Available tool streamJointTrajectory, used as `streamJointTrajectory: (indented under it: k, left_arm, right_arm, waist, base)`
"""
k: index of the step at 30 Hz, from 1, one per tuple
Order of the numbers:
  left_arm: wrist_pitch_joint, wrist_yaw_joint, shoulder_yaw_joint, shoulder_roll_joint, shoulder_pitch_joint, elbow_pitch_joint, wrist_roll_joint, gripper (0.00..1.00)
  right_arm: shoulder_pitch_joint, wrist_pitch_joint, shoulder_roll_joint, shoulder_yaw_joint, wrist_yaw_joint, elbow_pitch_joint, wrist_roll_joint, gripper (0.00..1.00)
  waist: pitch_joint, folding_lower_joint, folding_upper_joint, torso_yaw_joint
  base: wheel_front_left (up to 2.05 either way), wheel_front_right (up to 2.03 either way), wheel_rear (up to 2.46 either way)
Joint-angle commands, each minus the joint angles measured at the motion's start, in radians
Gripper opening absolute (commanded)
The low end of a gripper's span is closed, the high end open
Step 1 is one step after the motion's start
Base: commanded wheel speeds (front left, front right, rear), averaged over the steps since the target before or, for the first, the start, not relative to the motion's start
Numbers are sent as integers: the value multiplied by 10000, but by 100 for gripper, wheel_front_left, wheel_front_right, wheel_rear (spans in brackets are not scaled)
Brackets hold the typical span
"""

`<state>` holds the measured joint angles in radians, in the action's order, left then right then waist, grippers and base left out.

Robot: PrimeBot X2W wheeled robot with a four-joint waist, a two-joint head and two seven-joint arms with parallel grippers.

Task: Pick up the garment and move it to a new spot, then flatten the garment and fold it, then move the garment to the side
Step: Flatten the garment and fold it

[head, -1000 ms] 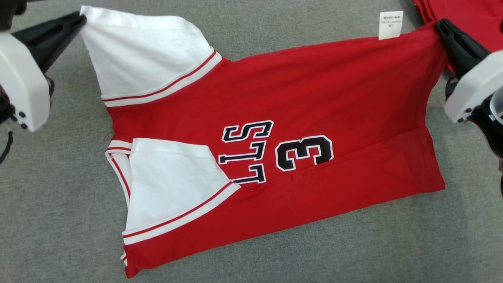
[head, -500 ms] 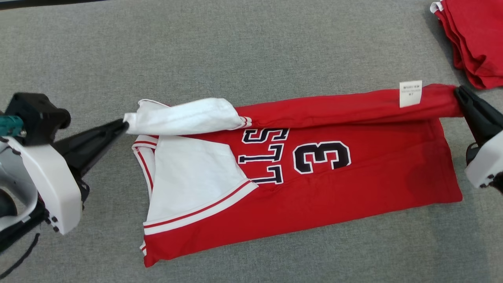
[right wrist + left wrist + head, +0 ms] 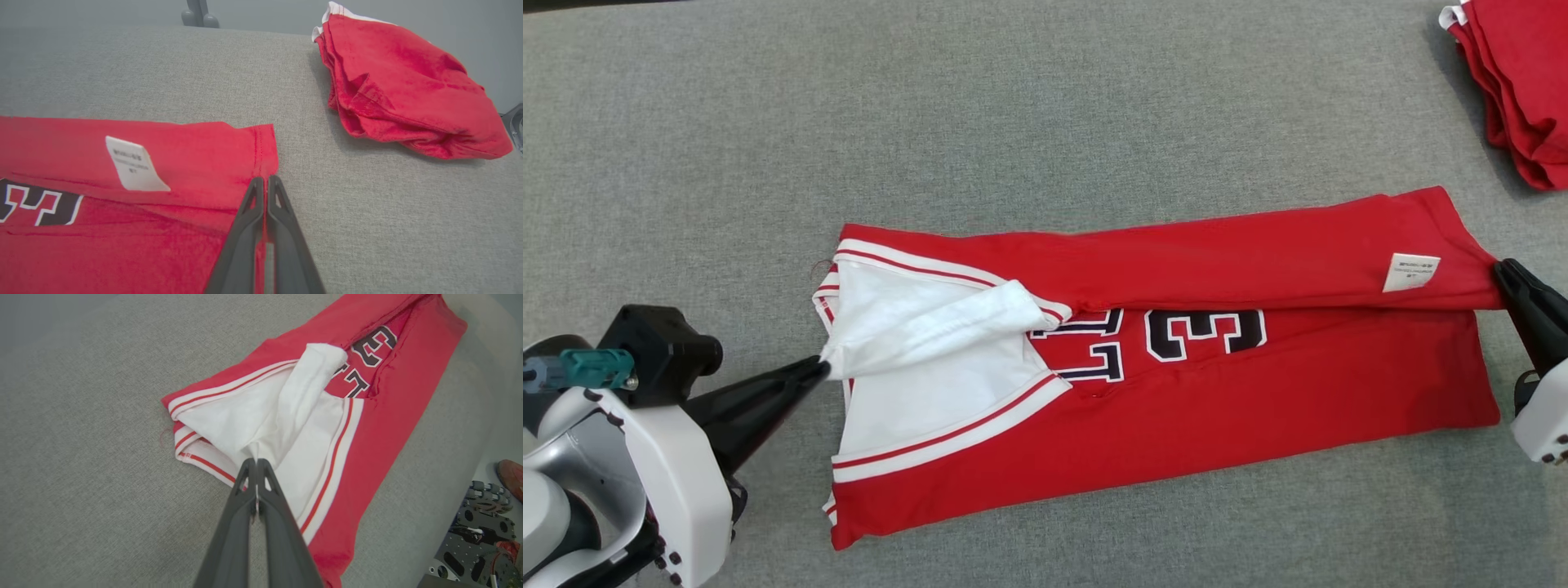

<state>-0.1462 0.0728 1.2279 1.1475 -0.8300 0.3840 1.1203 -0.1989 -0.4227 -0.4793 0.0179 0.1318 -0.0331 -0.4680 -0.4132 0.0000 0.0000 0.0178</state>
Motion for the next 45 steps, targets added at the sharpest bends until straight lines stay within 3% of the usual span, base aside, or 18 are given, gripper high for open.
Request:
streamJointTrajectory:
  k: [1, 11, 19, 20, 21, 22, 23, 27, 31, 34, 39, 42, 45]
  left_arm:
    - [41, 73, -15, 14, 78, 93, 61, 0]
    - [-63, 300, 70, 240, 469, 523, 357, 0]
    - [249, 584, 240, -519, 1014, -31, 54, 0]
    - [350, 642, 251, -634, 1088, -150, 11, 33]
    - [466, 728, 257, -788, 1182, -306, 13, 73]
    - [466, 728, 257, -788, 1182, -306, 13, 73]
    - [605, 816, 263, -923, 1267, -419, -81, 100]
    - [1650, 1437, 118, -1522, 1774, -874, -114, 100]
    - [3356, 2577, -245, -2191, 2583, -1358, -297, 100]
    - [4022, 3427, -910, -2855, 3400, -1728, -255, 100]
    - [4114, 4505, -2796, -4296, 4838, -2057, -2092, 100]
    - [4116, 4813, -3895, -5242, 5657, -2250, -3643, 100]
    - [4118, 4631, -4778, -6145, 6333, -2485, -4788, 100]
  right_arm:
    - [142, 43, 13, -77, -23, 49, 71, 0]
    - [273, 297, 162, -359, -23, 454, 412, 0]
    - [-48, 585, 573, -162, -23, 1060, 626, 0]
    - [-88, 659, 638, -180, -23, 1126, 608, 14]
    - [-127, 749, 701, -225, -23, 1217, 642, 65]
    - [-127, 749, 701, -225, -23, 1217, 642, 65]
    - [-141, 854, 771, -269, -23, 1314, 715, 100]
    - [163, 1494, 1092, -675, -23, 1410, 894, 100]
    - [1013, 2334, 1706, -1369, -21, 1206, 931, 100]
    - [1779, 2872, 2313, -1840, -20, 975, 664, 100]
    - [2337, 3727, 2984, -2309, -15, 919, -123, 100]
    - [1964, 3852, 3142, -2548, -14, 1310, -606, 100]
    - [1450, 3560, 3067, -2726, -15, 2142, -655, 100]
  waist:
    - [-7, 0, 0, -24]
    - [-74, 0, 0, -109]
    - [-189, 0, 0, -108]
    - [-187, 0, 0, -99]
    - [-173, 0, 0, -90]
    - [-173, 0, 0, -90]
    - [-146, 0, 0, -77]
    - [83, 0, 0, -40]
    - [431, 0, 0, -61]
    - [699, 0, 0, -144]
    - [1072, 0, 0, -428]
    - [1255, 0, 0, -653]
    - [1412, 0, 0, -928]
  base:
    - [0, 0, 0]
    - [0, 0, 0]
    - [0, 0, 0]
    - [0, 0, 0]
    - [0, 0, 0]
    - [0, 0, 0]
    - [0, 0, 0]
    - [0, 0, 0]
    - [0, 0, 0]
    - [0, 0, 0]
    - [0, 0, 0]
    - [0, 0, 0]
    - [0, 0, 0]
